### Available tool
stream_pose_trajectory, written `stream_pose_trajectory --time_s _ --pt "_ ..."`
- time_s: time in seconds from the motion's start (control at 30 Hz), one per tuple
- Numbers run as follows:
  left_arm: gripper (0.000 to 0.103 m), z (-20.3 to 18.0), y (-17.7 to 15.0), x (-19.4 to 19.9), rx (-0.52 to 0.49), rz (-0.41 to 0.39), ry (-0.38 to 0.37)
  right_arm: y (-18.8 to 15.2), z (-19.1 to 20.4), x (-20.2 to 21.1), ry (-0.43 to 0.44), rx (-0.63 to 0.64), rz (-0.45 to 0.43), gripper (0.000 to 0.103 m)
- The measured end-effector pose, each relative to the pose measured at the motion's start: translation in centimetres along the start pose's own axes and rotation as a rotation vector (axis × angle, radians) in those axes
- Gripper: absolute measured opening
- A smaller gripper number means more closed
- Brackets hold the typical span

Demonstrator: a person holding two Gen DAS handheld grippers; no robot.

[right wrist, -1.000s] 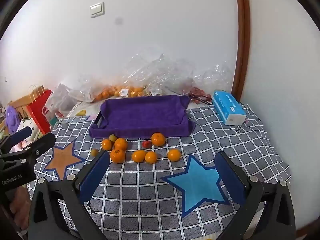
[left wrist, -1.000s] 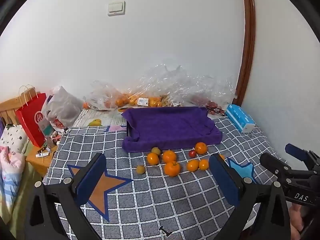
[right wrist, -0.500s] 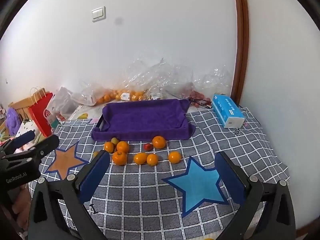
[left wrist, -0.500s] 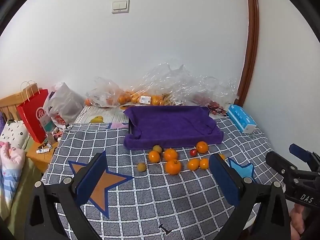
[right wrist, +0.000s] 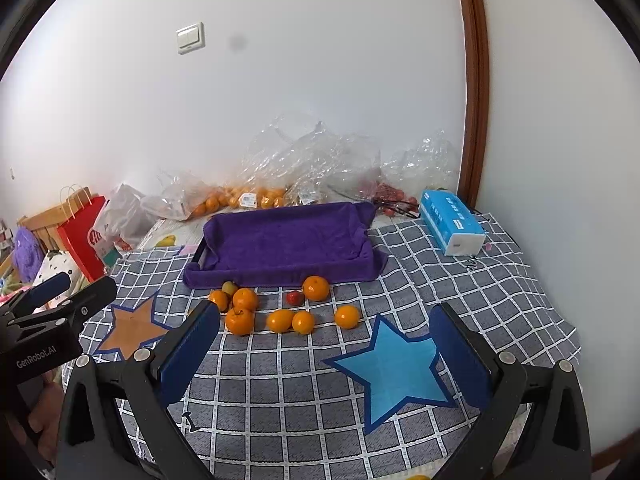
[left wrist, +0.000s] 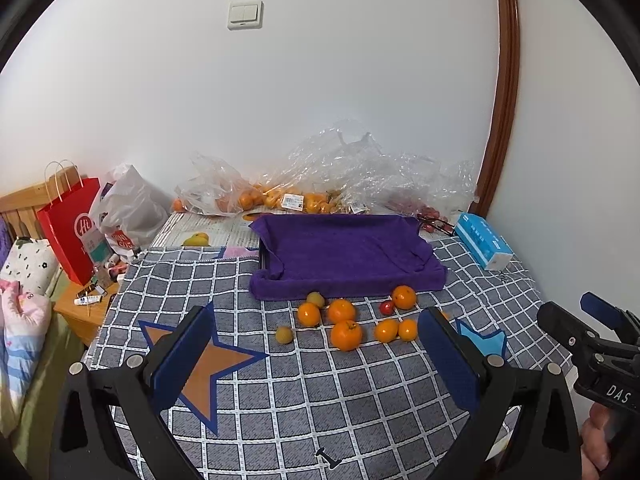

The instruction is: Organize fruits

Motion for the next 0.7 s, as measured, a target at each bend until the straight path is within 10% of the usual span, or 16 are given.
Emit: stream_pose_trajectory --time_s 0.7 --pt "0.103 0.2 0.2 0.15 0.011 -0.003 0.0 -0.42 0.43 0.33 0.014 0.008 -0.017 0.103"
Point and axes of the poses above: each gripper's, at about its wrist camera, not at the fingertips, and x roughly against the way its jaws point, z to its left, y to its top, the point moved 1 cm from there along -x, roughly the way its jaws point, and after that the axes turned 4 degrees about x, right-handed, at the moved point
